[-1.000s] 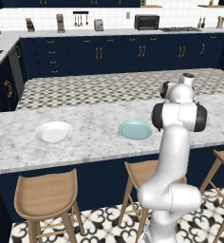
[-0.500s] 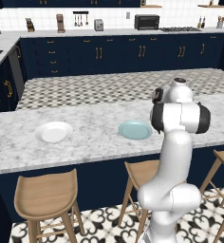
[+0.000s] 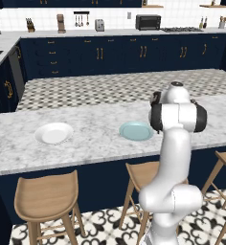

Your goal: Pick the chicken drumstick and lemon from their plates and place them in the bowl. Then put the bowl in the fridge.

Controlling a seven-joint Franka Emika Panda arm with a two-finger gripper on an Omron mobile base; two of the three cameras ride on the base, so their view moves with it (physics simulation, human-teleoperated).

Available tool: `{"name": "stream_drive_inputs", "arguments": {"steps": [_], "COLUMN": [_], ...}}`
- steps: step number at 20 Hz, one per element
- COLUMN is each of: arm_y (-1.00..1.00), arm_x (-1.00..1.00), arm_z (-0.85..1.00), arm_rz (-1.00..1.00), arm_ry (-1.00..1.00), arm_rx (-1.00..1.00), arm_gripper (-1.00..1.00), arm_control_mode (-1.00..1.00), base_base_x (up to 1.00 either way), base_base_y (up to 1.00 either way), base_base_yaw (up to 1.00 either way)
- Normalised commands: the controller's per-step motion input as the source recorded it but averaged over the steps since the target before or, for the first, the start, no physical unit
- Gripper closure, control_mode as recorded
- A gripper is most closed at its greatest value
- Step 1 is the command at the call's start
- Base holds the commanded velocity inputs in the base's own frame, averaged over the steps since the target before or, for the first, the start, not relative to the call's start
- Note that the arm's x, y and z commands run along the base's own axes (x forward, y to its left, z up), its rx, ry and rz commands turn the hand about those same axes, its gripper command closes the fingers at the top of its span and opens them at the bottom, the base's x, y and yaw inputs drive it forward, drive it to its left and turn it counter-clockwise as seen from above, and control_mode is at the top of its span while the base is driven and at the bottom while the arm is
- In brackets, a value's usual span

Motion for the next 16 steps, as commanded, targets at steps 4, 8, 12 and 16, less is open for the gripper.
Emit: {"name": "stream_drive_inputs", "arguments": {"steps": [4,8,12,16], "arm_y": [-0.1,-0.22,-0.14,0.01], "arm_x": [0.43,0.14,0.04,0.0], "arm_z": [-0.07,-0.21,-0.27,-0.26], "arm_rz": [0.05,0.0,0.0,0.0], "arm_ry": [0.12,0.1,0.07,0.04], "arm_rx": [0.0,0.0,0.0,0.0], "arm_gripper": [-1.0,-1.0,-1.0,-1.0], "arm_control_mode": [-1.0,-1.0,-1.0,-1.0], "base_base_x": [0.0,0.0,0.0,0.0], "base_base_y": [0.0,0.0,0.0,0.0], "base_base_yaw": [0.0,0.0,0.0,0.0]}}
